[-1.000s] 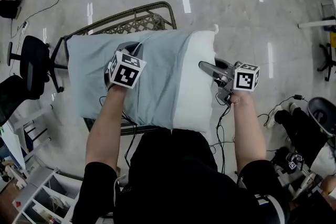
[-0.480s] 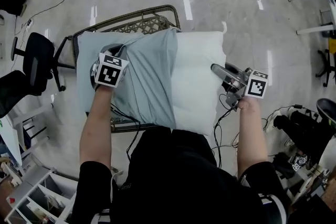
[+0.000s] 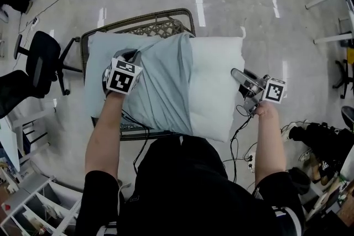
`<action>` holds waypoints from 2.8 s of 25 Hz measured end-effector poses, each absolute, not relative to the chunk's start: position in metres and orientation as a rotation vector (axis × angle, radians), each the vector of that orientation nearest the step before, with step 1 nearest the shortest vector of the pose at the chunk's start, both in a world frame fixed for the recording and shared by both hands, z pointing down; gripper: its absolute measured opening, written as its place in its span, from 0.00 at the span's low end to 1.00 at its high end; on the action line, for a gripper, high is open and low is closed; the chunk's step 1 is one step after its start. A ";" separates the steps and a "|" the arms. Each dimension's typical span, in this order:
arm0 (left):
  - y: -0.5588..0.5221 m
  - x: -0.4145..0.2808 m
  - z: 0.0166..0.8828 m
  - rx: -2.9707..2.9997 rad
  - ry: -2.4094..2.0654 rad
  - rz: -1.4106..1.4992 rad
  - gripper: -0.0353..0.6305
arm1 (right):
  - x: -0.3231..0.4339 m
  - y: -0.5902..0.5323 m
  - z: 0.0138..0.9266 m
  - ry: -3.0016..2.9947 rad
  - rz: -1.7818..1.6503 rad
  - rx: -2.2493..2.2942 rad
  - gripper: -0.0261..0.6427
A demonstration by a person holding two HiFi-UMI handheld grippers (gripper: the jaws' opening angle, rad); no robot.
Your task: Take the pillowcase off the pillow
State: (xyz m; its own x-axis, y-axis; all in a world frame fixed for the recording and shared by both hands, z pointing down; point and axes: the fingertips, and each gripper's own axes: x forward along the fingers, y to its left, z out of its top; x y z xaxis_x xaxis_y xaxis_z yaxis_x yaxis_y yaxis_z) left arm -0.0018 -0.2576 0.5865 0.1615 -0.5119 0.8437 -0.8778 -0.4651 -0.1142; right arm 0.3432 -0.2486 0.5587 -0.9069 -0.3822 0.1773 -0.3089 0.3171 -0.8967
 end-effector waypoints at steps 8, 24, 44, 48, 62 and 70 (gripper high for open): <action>-0.268 0.037 0.612 2.099 -1.268 1.252 0.09 | 0.366 -0.247 0.641 2.462 -1.844 -0.829 0.50; -0.294 0.073 0.636 2.102 -1.139 1.185 0.37 | 0.316 -0.251 0.687 2.444 -1.998 -0.615 0.80; -0.269 0.013 0.600 2.047 -1.235 1.368 0.07 | 0.333 -0.255 0.549 2.564 -1.709 -0.563 0.31; -0.261 0.004 0.595 2.051 -1.227 1.321 0.07 | 0.345 -0.253 0.531 2.583 -1.686 -0.569 0.30; -0.248 0.019 0.596 2.093 -1.306 1.217 0.20 | 0.361 -0.276 0.574 2.600 -1.644 -0.772 0.41; -0.206 0.014 0.583 2.024 -1.463 1.053 0.33 | 0.382 -0.280 0.636 2.489 -1.740 -0.933 0.51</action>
